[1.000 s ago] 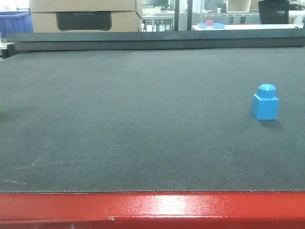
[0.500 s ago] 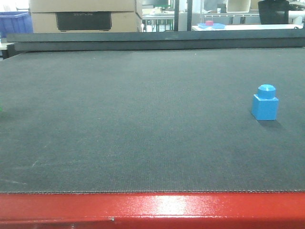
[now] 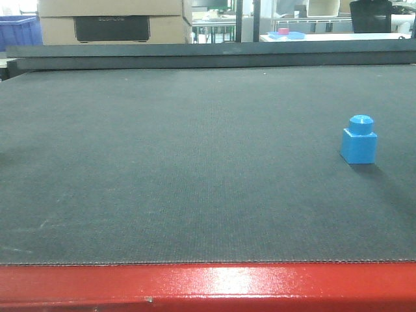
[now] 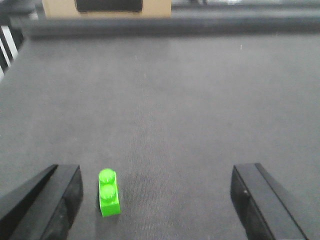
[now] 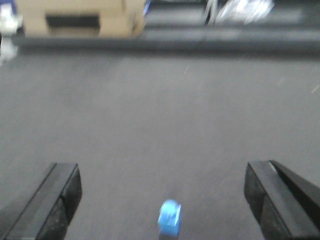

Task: Grab block from conveyor and place in blue bin
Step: 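Close the right gripper on the light-blue block and lift it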

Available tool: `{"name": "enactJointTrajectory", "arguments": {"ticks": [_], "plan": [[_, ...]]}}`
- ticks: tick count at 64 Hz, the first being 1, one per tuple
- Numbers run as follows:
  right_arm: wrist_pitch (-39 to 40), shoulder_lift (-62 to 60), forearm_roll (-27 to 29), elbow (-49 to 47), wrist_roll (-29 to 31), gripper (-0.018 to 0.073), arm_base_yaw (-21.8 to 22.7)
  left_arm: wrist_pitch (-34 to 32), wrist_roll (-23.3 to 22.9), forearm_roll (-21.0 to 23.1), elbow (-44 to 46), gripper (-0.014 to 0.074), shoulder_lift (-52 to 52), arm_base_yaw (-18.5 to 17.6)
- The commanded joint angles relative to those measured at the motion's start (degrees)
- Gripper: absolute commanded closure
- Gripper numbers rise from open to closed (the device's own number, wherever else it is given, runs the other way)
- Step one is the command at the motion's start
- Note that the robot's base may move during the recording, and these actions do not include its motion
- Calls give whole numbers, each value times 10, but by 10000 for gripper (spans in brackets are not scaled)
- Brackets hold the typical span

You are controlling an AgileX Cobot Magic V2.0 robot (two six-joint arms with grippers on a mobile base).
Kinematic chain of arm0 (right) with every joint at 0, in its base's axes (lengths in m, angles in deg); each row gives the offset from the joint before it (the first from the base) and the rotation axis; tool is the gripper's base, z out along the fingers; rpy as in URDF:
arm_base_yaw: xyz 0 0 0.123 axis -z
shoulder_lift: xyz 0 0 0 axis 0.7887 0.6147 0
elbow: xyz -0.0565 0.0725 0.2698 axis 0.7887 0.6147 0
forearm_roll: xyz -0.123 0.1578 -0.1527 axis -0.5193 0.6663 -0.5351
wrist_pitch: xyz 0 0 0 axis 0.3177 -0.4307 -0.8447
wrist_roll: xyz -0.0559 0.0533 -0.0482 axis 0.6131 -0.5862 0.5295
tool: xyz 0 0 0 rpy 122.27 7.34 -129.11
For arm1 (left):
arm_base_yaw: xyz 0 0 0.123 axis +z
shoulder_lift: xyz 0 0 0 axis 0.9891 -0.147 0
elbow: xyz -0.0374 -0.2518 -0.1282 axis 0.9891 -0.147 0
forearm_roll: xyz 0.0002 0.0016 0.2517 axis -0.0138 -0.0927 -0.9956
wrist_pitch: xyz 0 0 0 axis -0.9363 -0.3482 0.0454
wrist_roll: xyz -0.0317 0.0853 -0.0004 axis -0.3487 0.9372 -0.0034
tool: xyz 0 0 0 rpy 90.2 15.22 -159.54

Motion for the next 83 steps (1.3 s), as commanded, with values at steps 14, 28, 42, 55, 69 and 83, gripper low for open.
{"name": "enactJointTrajectory", "arguments": {"ticks": [14, 28, 42, 55, 69, 83], "plan": [[-106, 221, -11, -81, 2, -10, -32, 21, -5, 0, 14, 88, -103, -10], [-100, 350, -64, -87, -61, -10, -30, 21, -5, 0, 14, 88, -133, -10], [-52, 470, -68, -88, -84, -10, -29, 21, -5, 0, 14, 88, -137, -10], [-28, 547, -68, -88, -84, -10, -29, 21, -5, 0, 14, 88, -137, -10], [-4, 576, -69, -88, -84, 7, -29, 21, -5, -1, 14, 88, -137, -10], [14, 577, -69, -88, -106, 305, -29, 22, -5, -1, 14, 88, -137, -10]]}}
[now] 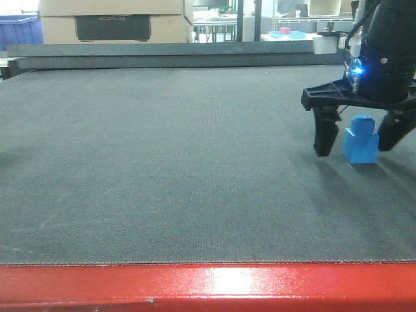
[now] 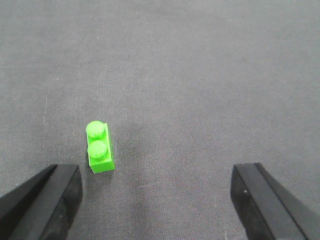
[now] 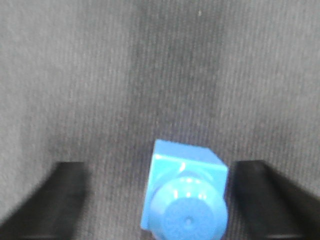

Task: Grab block from conveyor and place in blue bin
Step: 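Close the right gripper on the light-blue block and lift it, then close the left gripper on the green block and lift it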

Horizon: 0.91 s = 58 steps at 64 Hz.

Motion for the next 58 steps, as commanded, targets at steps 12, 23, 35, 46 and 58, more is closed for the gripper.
{"name": "enactJointTrajectory", "arguments": {"ticks": [12, 23, 35, 46, 58], "plan": [[10, -4, -10, -5, -13, 712, 3, 13, -5, -2, 16, 88, -13, -3], [-8, -41, -10, -5, -13, 712, 3, 89, -5, -5, 74, 88, -74, 19], [-10, -130, -8, 31, -11, 712, -3, 132, 18, -5, 125, 88, -173, 65], [-6, -224, -8, 90, -11, 712, -10, 134, 30, -6, 149, 88, -263, 92], [1, -315, -8, 126, -11, 712, -19, 90, 36, -27, 161, 88, -351, 95]]}}
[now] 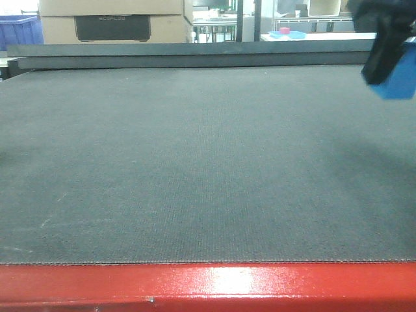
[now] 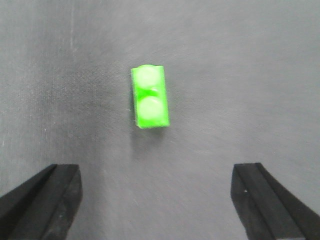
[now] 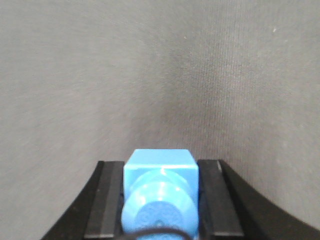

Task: Grab block from conveyor and place in blue bin
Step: 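Close the left gripper on the green block and lift it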

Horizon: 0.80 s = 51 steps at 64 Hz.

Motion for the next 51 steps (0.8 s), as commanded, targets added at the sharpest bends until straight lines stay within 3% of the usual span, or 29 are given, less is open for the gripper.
{"name": "enactJointTrajectory", "arguments": {"ticks": [1, 40, 51], "plan": [[11, -40, -8, 10, 2, 712, -3, -27, 7, -4, 11, 88, -41, 3], [17, -73, -8, 10, 2, 712, -3, -80, 10, -2, 27, 90, -213, 3], [17, -73, -8, 10, 2, 712, -3, -85, 10, 4, 27, 158, -223, 3]]}}
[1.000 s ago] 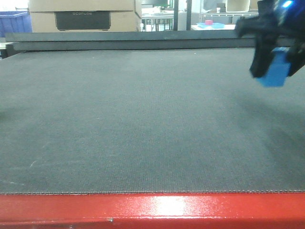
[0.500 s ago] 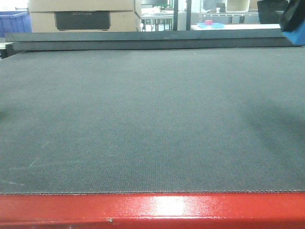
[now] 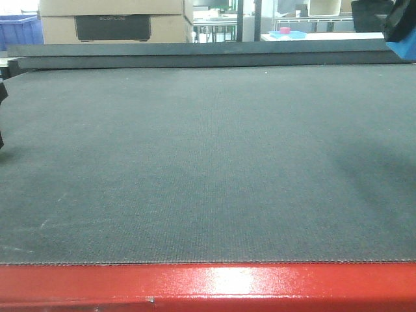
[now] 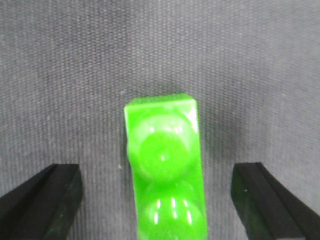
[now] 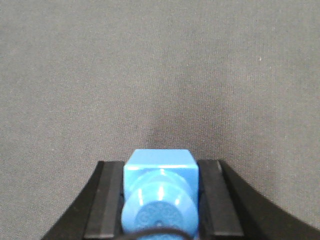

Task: Grab block from conveyor and place in blue bin
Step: 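Close the left gripper on the green block and lift it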

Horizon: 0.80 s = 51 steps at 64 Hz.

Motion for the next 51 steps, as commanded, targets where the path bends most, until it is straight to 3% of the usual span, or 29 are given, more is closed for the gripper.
{"name": "enactJointTrajectory", "arguments": {"ticks": [1, 10, 20, 36, 51], "plan": [[12, -5, -8, 0, 2, 712, -2, -6, 3, 7, 5, 173, -2, 2], [15, -5, -8, 0, 2, 712, -2, -6, 3, 13, 5, 398, -4, 2], [19, -5, -8, 0, 2, 712, -2, 8, 3, 25, 5, 707, -4, 2], [36, -4, -18, 0, 2, 712, 12, 40, 3, 40, -1, 707, 21, -24], [52, -5, -25, 28, 2, 712, 46, -13, -2, 39, -51, 707, 122, -81]]}}
